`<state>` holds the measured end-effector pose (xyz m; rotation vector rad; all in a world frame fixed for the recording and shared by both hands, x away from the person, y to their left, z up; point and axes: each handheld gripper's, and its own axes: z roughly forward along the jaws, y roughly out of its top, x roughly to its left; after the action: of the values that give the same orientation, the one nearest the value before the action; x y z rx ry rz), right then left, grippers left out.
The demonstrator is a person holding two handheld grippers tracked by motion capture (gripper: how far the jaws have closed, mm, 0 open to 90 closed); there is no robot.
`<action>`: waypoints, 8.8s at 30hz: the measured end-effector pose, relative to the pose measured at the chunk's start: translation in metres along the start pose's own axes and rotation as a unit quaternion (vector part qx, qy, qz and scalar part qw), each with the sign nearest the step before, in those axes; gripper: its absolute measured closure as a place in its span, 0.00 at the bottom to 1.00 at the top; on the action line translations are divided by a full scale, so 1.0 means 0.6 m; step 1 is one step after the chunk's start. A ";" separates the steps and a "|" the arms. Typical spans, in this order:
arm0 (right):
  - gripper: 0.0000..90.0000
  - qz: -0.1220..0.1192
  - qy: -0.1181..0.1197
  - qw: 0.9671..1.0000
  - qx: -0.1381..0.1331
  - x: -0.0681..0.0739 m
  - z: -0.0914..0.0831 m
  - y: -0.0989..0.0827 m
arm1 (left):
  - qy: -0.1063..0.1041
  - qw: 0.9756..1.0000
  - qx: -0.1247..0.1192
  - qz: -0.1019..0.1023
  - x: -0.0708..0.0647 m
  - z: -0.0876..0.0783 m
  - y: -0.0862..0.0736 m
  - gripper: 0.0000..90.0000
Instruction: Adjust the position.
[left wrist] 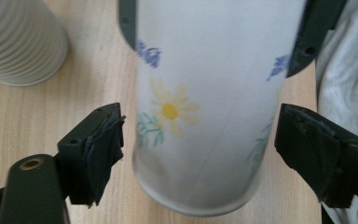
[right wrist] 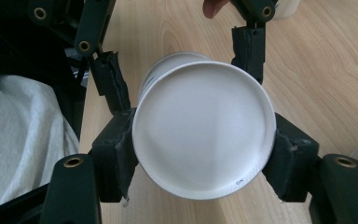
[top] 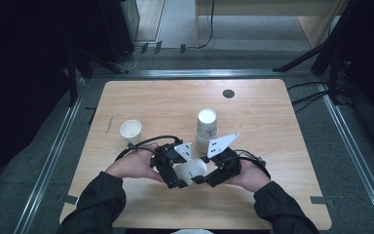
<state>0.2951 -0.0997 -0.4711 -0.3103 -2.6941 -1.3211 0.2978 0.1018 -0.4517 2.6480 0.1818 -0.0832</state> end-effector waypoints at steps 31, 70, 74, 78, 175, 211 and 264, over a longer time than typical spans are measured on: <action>0.39 0.019 0.006 0.999 -0.047 -0.011 -0.040 -0.002 | -0.019 0.992 -0.121 -0.020 0.011 -0.001 -0.024 0.15; 0.28 0.015 -0.005 1.000 -0.017 -0.009 -0.024 -0.005 | 0.001 0.996 -0.092 -0.017 0.018 -0.027 -0.034 0.28; 0.28 0.015 -0.009 1.000 -0.016 -0.011 -0.023 -0.006 | 0.007 0.997 -0.072 -0.011 0.017 -0.034 -0.029 0.28; 0.28 0.015 -0.014 1.000 -0.013 -0.011 -0.023 -0.007 | 0.013 0.999 -0.048 -0.010 0.015 -0.039 -0.027 0.28; 0.38 -0.008 0.006 0.998 -0.057 0.003 -0.040 0.009 | -0.036 0.984 -0.172 -0.009 0.012 -0.025 -0.038 0.26; 0.28 -0.001 -0.021 1.000 -0.016 -0.003 -0.012 0.001 | 0.020 0.999 -0.006 -0.027 0.004 -0.060 -0.015 0.27; 0.37 -0.016 -0.024 0.999 -0.031 -0.005 -0.034 -0.001 | -0.008 0.991 -0.125 -0.051 0.017 -0.064 -0.043 0.16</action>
<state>0.2981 -0.1167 -0.4597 -0.3100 -2.7128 -1.4276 0.3053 0.1434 -0.4308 2.3869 0.3014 -0.1076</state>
